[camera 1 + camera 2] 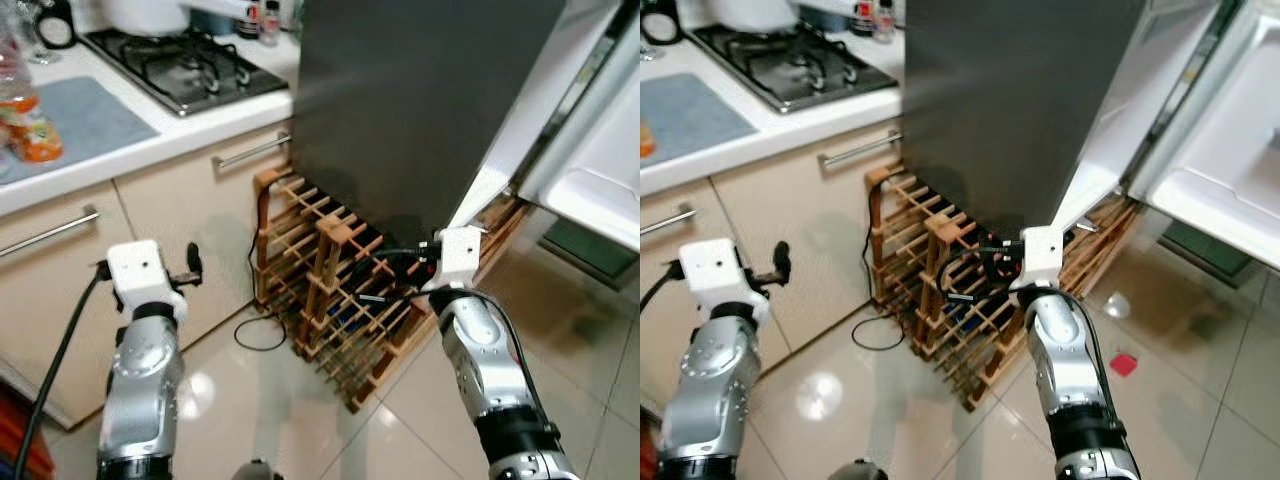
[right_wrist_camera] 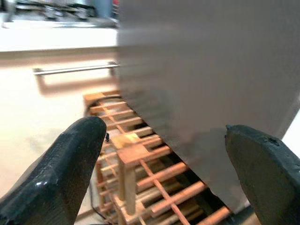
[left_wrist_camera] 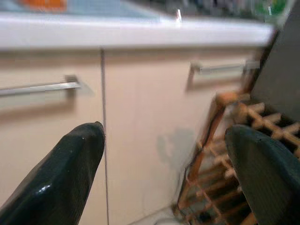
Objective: Restocking fridge
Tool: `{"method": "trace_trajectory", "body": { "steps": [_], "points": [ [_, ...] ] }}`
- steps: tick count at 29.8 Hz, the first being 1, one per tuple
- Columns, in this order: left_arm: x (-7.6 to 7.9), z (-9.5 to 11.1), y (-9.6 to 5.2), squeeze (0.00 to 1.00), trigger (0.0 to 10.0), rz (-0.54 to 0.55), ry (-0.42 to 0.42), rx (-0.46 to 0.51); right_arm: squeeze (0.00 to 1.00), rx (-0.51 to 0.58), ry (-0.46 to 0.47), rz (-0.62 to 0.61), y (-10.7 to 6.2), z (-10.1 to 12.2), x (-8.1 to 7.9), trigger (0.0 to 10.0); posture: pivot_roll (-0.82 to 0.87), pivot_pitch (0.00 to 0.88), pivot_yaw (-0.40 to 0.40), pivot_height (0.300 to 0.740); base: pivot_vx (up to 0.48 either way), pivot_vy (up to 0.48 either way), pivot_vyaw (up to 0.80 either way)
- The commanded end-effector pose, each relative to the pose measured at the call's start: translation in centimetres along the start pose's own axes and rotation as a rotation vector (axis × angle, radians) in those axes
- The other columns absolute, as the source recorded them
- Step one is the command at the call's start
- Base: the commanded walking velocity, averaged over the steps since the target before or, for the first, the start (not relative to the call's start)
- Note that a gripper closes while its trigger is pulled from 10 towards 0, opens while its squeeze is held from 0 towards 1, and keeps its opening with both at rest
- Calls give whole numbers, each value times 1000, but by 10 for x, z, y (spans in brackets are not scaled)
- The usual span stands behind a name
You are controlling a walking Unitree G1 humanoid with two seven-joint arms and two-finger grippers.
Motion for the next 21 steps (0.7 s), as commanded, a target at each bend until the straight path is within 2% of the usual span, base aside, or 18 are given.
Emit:
{"method": "trace_trajectory", "body": {
  "steps": [1,5,7,10,12,19,21],
  "points": [
    [17,-1,5,0,10000,-17,-27,-10,0,-1,-18,-3,2,2,6,10000,-87,0,-64,740,322,-244,644],
    [23,1,8,0,10000,-18,-36,-10,0,2,-18,-3,4,5,7,10000,-79,0,-73,740,81,-61,639],
    [26,9,10,0,10000,-35,-12,17,0,7,-20,10,6,7,5,10000,-75,0,-86,740,0,0,625],
    [25,10,13,0,10000,-38,30,46,0,-2,-33,33,7,4,2,10000,-70,0,-98,740,0,0,627],
    [24,10,15,0,10000,-28,24,41,0,-1,-36,39,8,5,3,10000,-66,0,-103,740,0,0,616],
    [25,8,20,0,10000,-23,27,28,0,-5,-43,30,10,4,4,10000,-75,0,-78,740,0,0,595],
    [24,6,22,0,10000,-23,28,15,0,5,-51,40,10,5,-1,10000,-81,0,-62,740,0,0,591]
  ]
}}
Point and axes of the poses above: a point about 5 cm out from each wrist's last joint towards the gripper, its own y axis pointing out of the wrist towards the gripper, its own z axis along the axis of the wrist's last joint, x = y × z, the point moved 5 cm from there along y, pointing out of the wrist towards the gripper, and after that the axes turned 4 degrees about -y, right-handed, at the moved point
